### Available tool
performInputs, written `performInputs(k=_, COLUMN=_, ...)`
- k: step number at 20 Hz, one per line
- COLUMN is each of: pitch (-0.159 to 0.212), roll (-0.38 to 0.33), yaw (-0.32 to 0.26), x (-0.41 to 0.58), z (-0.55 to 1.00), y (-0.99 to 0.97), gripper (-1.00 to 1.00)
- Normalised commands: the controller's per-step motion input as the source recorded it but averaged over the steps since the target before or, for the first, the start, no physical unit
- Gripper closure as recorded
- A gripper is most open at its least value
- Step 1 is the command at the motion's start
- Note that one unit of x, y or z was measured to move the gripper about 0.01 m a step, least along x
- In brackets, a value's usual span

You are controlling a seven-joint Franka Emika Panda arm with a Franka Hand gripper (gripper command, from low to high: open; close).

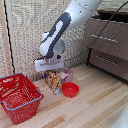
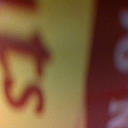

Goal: Meticulously direct the gripper system near the nourishment stick. Grapple the nourishment stick firmly with the gripper system. Progress with the gripper system grasping the stick toward the storage box. Tenderly permit the nourishment stick to descend into the box.

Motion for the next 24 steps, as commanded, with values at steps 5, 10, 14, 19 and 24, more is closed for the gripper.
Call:
performInputs(k=5, pitch=0.009, roll=-0.002, yaw=-0.064, x=-0.005, z=0.37, y=0.03, gripper=1.00)
performInputs(k=10, pitch=0.123, roll=0.035, yaw=-0.038, x=0.025, z=0.77, y=0.00, gripper=1.00)
performInputs(k=14, pitch=0.151, roll=0.038, yaw=0.000, x=0.114, z=0.81, y=0.02, gripper=1.00)
performInputs(k=19, pitch=0.149, roll=0.055, yaw=0.004, x=0.216, z=0.79, y=0.15, gripper=1.00)
performInputs(k=24, pitch=0.107, roll=0.080, yaw=0.011, x=0.277, z=0.84, y=0.29, gripper=1.00)
